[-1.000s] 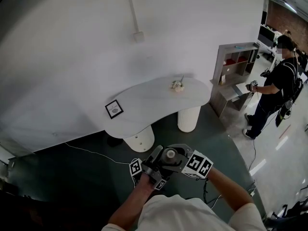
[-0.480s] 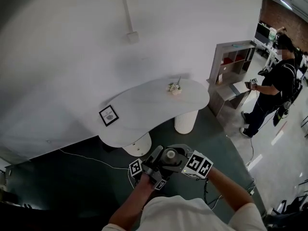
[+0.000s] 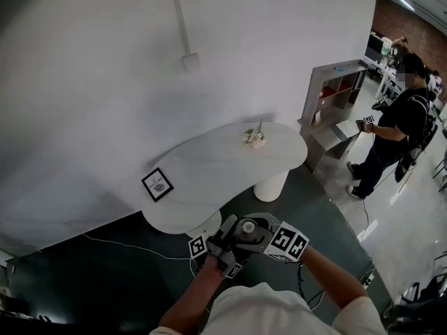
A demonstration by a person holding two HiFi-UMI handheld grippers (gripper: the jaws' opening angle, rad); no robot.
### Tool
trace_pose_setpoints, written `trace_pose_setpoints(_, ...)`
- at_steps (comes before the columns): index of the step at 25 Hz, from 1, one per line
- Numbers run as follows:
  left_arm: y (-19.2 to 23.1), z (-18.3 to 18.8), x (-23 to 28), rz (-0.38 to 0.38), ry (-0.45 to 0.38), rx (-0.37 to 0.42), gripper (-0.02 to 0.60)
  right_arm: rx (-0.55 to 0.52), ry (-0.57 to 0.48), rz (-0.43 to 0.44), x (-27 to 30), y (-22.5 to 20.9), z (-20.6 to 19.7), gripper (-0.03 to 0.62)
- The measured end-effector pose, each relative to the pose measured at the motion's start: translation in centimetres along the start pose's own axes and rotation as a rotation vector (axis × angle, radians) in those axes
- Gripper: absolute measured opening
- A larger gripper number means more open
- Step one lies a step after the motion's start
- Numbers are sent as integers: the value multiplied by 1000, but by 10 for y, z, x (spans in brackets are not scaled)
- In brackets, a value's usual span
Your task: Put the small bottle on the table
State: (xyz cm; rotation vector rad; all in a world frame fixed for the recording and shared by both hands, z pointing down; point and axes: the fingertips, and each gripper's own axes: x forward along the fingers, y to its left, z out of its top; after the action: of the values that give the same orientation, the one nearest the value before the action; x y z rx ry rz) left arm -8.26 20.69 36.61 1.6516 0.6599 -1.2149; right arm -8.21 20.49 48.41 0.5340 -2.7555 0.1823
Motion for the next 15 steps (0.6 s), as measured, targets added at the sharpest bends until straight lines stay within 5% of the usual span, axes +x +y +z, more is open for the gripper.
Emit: trace_pose_setpoints(15,0,76,-10,-20,12,-65,337,29,8,-72,54,-50,16,345)
